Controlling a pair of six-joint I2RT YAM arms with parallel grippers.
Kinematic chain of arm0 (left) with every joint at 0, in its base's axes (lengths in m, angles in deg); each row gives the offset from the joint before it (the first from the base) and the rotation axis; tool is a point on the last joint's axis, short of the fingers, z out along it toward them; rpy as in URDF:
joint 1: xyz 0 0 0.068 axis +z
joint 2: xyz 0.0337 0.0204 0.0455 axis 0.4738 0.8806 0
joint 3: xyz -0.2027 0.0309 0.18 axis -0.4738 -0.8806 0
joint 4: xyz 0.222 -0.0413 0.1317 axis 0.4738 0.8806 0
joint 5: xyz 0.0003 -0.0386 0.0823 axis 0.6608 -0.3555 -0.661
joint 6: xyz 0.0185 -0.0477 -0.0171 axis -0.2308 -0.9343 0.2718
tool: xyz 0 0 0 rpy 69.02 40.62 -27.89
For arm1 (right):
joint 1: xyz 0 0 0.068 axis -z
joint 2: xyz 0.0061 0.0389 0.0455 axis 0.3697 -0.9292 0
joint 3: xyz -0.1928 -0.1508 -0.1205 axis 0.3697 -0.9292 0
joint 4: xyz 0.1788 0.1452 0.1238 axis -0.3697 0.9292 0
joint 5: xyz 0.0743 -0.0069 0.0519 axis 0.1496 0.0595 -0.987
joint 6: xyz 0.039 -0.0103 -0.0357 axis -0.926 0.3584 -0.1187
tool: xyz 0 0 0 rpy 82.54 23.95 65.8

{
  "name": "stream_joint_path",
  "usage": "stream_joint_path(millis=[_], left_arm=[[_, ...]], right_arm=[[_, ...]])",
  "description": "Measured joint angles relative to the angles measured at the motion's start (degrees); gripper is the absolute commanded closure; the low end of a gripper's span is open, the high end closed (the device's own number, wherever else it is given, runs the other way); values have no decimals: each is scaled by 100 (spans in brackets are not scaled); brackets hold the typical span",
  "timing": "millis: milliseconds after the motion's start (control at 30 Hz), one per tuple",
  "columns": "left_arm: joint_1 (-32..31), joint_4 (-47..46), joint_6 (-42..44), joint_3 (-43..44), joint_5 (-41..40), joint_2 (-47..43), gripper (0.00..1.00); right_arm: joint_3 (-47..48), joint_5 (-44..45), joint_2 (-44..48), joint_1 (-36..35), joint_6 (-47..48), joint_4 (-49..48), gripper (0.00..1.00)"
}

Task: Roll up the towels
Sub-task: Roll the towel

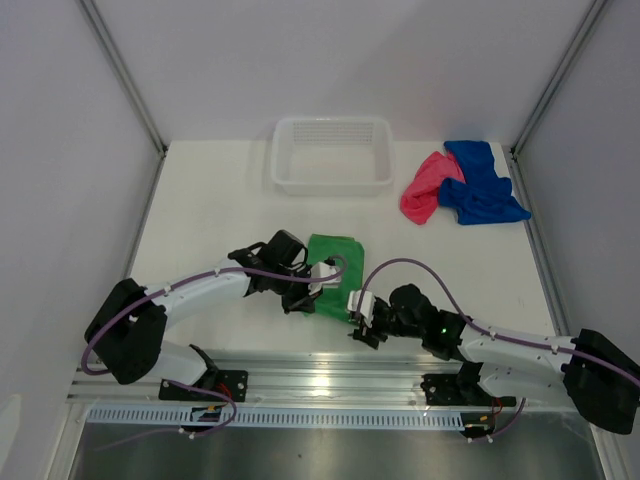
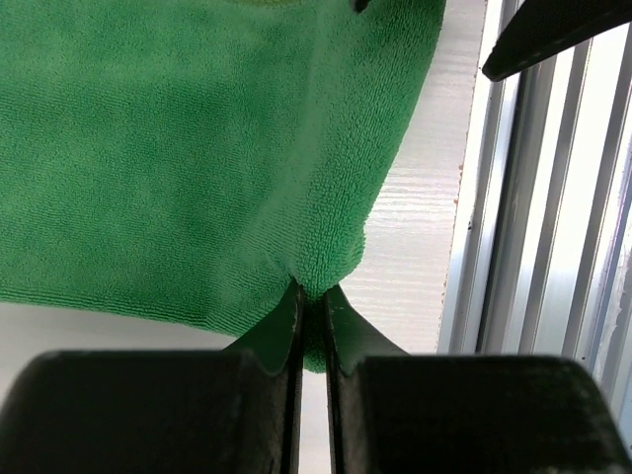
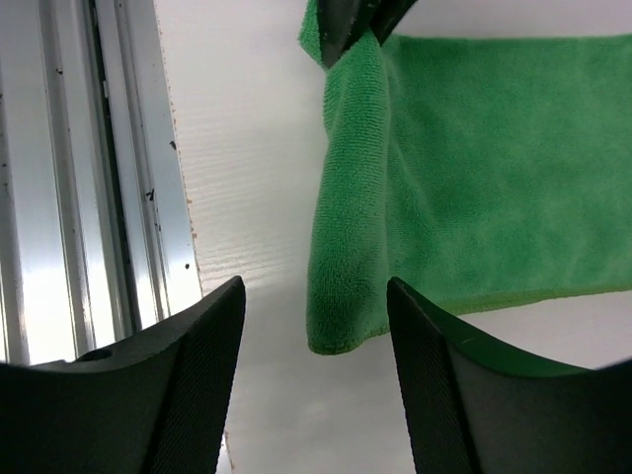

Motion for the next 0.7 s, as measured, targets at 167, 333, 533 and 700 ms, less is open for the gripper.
stream_joint_path(millis=[167,333,533,700], left_arm=[[0,42,44,0,2,0,99],[87,170,57,9,-2,0,99],[111,289,120,11,0,-2,94],[83,313,146,20,0,-2,59]], right_arm=[[352,-63,-704,114,-304,76,45],[686,-83,-1296,251,-527,262,69],[807,-168,-1460,518,-833,396,99],[920,-306,-1458,730,-1025,455,100]])
